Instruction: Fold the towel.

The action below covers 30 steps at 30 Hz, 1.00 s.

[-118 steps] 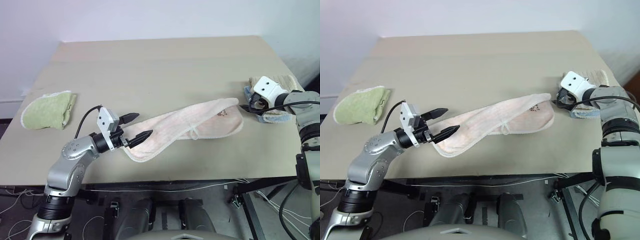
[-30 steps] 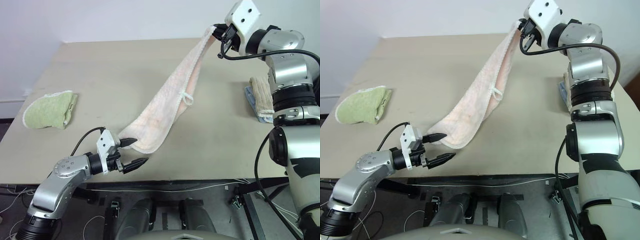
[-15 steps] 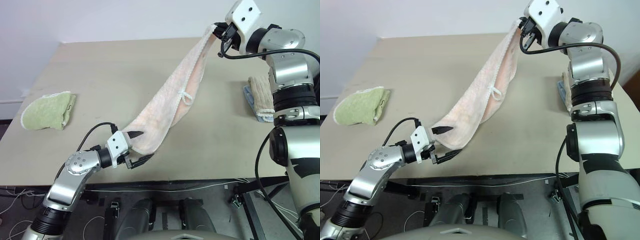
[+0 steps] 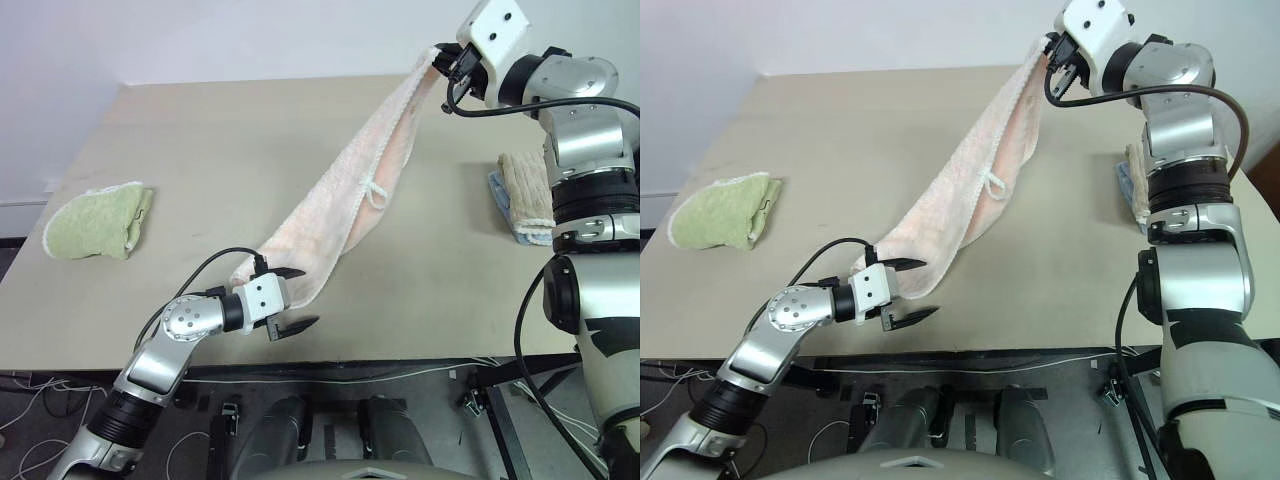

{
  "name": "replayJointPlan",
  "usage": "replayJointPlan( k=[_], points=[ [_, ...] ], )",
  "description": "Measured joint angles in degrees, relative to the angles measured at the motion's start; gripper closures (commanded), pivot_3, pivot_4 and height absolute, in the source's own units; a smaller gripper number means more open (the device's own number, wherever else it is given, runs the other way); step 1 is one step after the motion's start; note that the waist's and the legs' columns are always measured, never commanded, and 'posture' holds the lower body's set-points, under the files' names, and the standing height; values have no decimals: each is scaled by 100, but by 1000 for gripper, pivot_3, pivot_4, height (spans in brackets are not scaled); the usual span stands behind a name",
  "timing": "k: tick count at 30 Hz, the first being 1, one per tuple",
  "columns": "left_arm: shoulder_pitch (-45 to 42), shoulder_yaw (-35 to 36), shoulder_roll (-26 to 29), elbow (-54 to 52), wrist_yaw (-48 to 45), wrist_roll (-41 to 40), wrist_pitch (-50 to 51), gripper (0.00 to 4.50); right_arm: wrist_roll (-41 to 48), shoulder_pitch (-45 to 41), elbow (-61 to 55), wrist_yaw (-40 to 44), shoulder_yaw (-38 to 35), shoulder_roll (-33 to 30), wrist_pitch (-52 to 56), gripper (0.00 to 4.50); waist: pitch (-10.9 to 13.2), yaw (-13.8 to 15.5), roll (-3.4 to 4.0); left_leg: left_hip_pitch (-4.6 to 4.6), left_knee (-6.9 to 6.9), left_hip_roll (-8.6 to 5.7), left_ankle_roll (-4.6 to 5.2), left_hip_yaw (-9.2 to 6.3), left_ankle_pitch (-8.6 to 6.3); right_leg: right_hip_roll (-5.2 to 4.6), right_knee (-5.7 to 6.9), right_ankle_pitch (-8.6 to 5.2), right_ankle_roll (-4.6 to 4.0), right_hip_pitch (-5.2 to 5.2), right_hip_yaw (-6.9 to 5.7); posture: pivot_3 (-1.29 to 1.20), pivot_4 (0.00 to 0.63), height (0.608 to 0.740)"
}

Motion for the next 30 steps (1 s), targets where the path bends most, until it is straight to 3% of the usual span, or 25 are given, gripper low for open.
replayJointPlan(
  k=[2, 5, 14, 17, 23, 26, 30],
  points=[
    [-64, -48, -30, 63, 8, 115, -14, 0, 0, 46, 0, -31, 0, -22, 0, 4462, 0, -6, 0, 0, 0, 0, 1, 0, 0, 0, 0, 0, 0, 0, 0, 0, 150, 740],
    [-107, -113, -131, 63, 97, 215, 43, 581, -2, 103, 0, -54, 0, -47, 0, 4500, 0, 2, 1, 0, 4, 0, 1, 0, 0, 0, 1, 0, 1, 2, 0, 0, 150, 740],
    [-76, -137, -177, 92, 231, 228, 155, 3659, -102, 131, 0, -175, 32, -72, -82, 4500, 0, -6, 0, 0, 2, 0, 1, 0, 0, 0, 1, 0, 1, 0, -1, 0, 150, 740],
    [-36, -134, -156, 106, 245, 237, 127, 4461, -122, 148, 1, -206, 46, -71, -100, 4500, 0, -4, 1, 0, 2, 0, 0, -1, 0, 0, 1, 0, 1, 0, -1, 0, 150, 740],
    [78, 211, -353, 102, 285, -169, 167, 4461, -147, 188, 1, -230, 65, -70, -146, 4500, 0, 3, 0, 0, 4, 0, 1, -1, 0, 0, 1, 0, 1, 0, -2, 0, 150, 740],
    [42, 817, -596, 79, 384, -847, 149, 4461, -151, 224, 1, -230, 66, -70, -153, 4500, 1, 2, -1, -1, 7, 0, 1, -2, 1, 0, 1, 0, 1, 1, -4, 0, 150, 740],
    [-92, 1624, -473, 59, 360, -1602, 372, 4461, -219, 262, 39, -265, 64, -124, -195, 4500, 1, -5, -1, -2, 6, 0, 3, -2, 2, 1, 1, 0, 1, 0, -4, 0, 150, 740]
  ],
)
